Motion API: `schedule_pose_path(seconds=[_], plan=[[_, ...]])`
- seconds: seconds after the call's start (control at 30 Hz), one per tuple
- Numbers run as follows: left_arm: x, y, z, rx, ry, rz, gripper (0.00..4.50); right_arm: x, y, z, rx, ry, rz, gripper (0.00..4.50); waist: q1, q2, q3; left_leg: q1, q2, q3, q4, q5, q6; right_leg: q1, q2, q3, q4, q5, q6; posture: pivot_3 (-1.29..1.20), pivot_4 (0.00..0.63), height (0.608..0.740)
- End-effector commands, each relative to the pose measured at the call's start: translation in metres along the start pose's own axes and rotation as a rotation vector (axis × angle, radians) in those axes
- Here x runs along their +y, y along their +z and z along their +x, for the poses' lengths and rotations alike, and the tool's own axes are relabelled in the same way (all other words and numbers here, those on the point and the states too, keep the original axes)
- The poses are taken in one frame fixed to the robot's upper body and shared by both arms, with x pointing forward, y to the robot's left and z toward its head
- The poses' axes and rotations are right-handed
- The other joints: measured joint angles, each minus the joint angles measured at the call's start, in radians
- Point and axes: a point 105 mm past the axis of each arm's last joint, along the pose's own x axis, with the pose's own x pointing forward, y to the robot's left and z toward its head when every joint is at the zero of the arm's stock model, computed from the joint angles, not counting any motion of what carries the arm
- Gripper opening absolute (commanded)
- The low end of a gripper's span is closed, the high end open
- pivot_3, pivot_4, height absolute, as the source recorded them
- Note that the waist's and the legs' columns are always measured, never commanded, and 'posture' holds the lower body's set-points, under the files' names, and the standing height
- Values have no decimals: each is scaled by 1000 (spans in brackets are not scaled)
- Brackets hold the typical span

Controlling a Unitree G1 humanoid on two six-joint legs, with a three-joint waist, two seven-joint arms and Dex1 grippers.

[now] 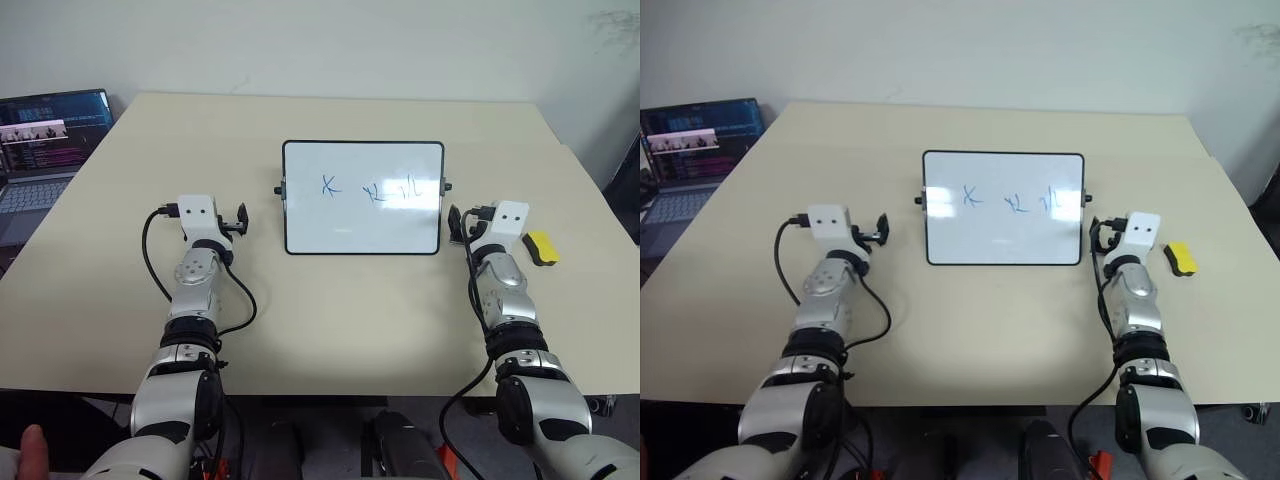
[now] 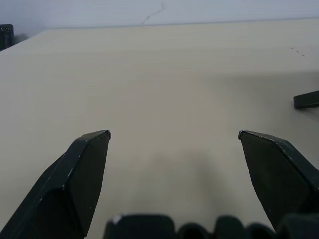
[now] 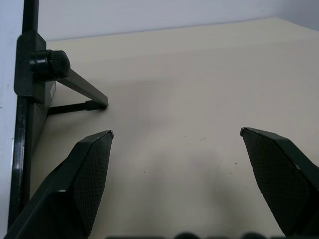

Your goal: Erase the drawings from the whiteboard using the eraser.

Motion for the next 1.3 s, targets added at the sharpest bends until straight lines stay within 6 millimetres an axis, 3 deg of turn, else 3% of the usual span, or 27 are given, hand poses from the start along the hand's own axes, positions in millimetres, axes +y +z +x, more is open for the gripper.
schedule_pose_path(seconds=[0.03, 0.23, 0.43, 0.53, 0.67, 0.8, 0.9, 0.97, 1.0, 1.1, 1.2, 1.3], plan=[[9, 22, -1, -70, 4, 9, 4500, 4, 3, 0, -16, 20, 6, 4443, -1, 0, 0, 0, 0, 0, 0, 0, 0, 0, 0, 0, 0, 0, 0, 0, 150, 740], [12, 23, -1, -73, 12, 5, 4500, 6, 12, 3, -43, 33, 8, 4443, 0, 0, 0, 0, 0, 0, 1, 0, 0, 0, 0, 0, 1, 0, 0, 0, 150, 740], [8, 44, 1, -128, -104, -12, 4500, -16, 31, -1, -90, -11, -6, 4443, 0, 0, 0, -1, 0, -1, 1, 0, 0, 0, 0, -1, 0, 0, 0, 0, 150, 740], [16, 50, 0, -134, -135, -3, 4500, -26, 39, -5, -92, -33, -12, 4443, 1, 0, 0, -1, 0, -2, 1, 0, 0, 0, 0, -2, 0, 0, 0, 0, 150, 740], [26, 75, -12, -148, -360, 20, 4500, -28, 59, -12, -64, 12, -62, 4443, -4, 0, 0, -1, 0, -2, 0, 0, 0, 0, 0, -2, 0, 0, 0, 0, 150, 740], [9, 117, -44, -156, -681, 47, 4500, -59, 86, -21, -1, -35, -33, 4443, -2, 1, 1, -3, 0, -2, 0, 0, 0, -1, 0, -2, 0, 0, 0, 0, 150, 740], [1, 137, -55, -151, -784, 86, 4500, -85, 104, -25, 40, -101, -10, 4443, 5, 1, 1, -3, 0, -4, 1, 0, 0, -1, 0, -4, 0, -1, -1, 0, 150, 740], [-17, 155, -65, -165, -929, 107, 4500, -108, 120, -30, 89, -148, -43, 4443, 10, 2, 1, -3, 0, -4, 2, 0, 0, 0, 0, -4, 0, -1, -1, 0, 150, 740], [-36, 160, -71, -168, -1027, 115, 4500, -118, 124, -32, 137, -158, -55, 4443, 13, 2, 1, -3, -1, -4, 2, 0, 0, 0, 0, -5, 0, -1, -1, 0, 150, 740], [-77, 157, -83, -145, -1209, 149, 4500, -133, 119, -36, 276, -154, -131, 4443, 23, 2, 1, -4, -2, -4, 2, 0, 1, 0, -1, -4, -1, -1, -1, 0, 150, 740], [-123, 130, -83, -90, -1296, 173, 4500, -143, 97, -40, 448, -115, -159, 4443, 23, 2, 0, -3, -2, -4, 2, 0, 1, 0, -1, -4, -1, -1, -1, 0, 150, 740], [-154, 108, -86, -56, -1345, 229, 4500, -150, 87, -42, 526, -94, -154, 4443, 18, 2, 1, -2, -2, -3, 2, 0, 1, 0, 0, -2, -1, -1, -1, 0, 150, 740]])
